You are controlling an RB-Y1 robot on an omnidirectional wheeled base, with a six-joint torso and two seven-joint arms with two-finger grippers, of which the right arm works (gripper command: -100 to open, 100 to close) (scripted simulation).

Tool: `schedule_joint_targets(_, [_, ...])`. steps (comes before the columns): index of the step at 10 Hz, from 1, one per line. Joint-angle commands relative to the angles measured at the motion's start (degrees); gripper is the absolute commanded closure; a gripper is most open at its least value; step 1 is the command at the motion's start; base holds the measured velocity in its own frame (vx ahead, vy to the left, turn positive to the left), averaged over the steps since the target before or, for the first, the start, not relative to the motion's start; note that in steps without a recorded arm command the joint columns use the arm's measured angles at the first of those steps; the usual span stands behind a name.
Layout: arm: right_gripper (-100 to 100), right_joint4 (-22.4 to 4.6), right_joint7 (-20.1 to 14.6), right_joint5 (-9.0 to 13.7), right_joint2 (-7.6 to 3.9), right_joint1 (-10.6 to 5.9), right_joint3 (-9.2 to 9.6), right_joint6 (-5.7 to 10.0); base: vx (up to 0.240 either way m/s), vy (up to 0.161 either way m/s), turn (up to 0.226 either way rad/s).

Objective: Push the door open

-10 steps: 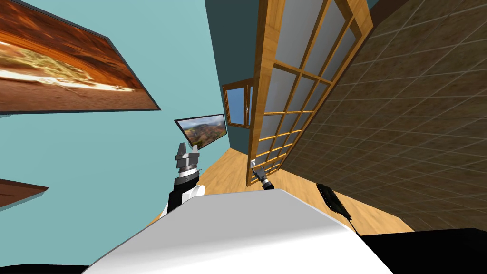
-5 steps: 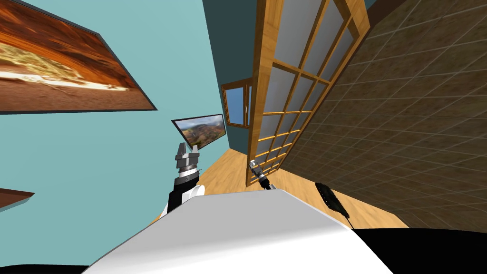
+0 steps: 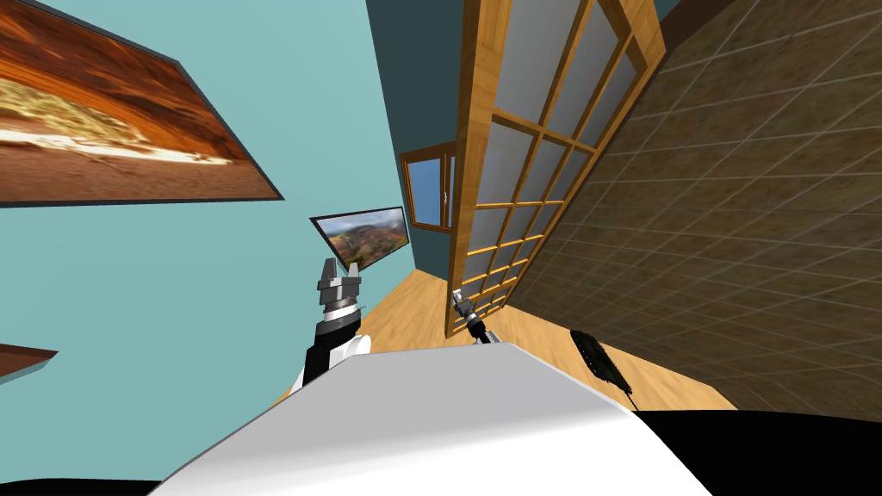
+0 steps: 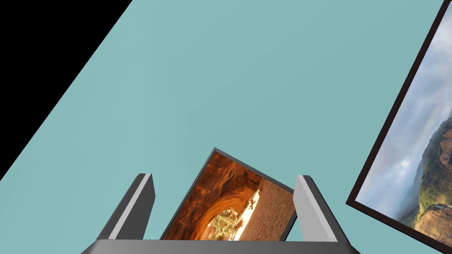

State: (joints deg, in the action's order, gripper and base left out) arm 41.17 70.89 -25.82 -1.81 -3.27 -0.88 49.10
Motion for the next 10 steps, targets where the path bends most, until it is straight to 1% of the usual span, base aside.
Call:
schedule_joint_targets(1, [100, 0.05, 0.0, -0.02, -0.1, -0.06, -0.04, -0.02, 0.0, 0.0, 0.0])
schedule_joint_targets(4, [100, 0.05, 0.0, -0.02, -0.1, -0.06, -0.04, -0.02, 0.0, 0.0, 0.0])
schedule_joint_targets(5, [100, -0.04, -2.24, 0.74, -0.27, -0.03, 0.06, 0.01, 0.0, 0.001, 0.03])
schedule_joint_targets(6, [100, -0.05, -2.89, 0.96, -0.34, -0.04, 0.08, 0.02, 0.003, 0.0, 0.028])
schedule_joint_targets(10, [100, -0.15, -7.86, 2.68, -0.8, -0.12, 0.25, 0.09, 0.007, 0.0, 0.032])
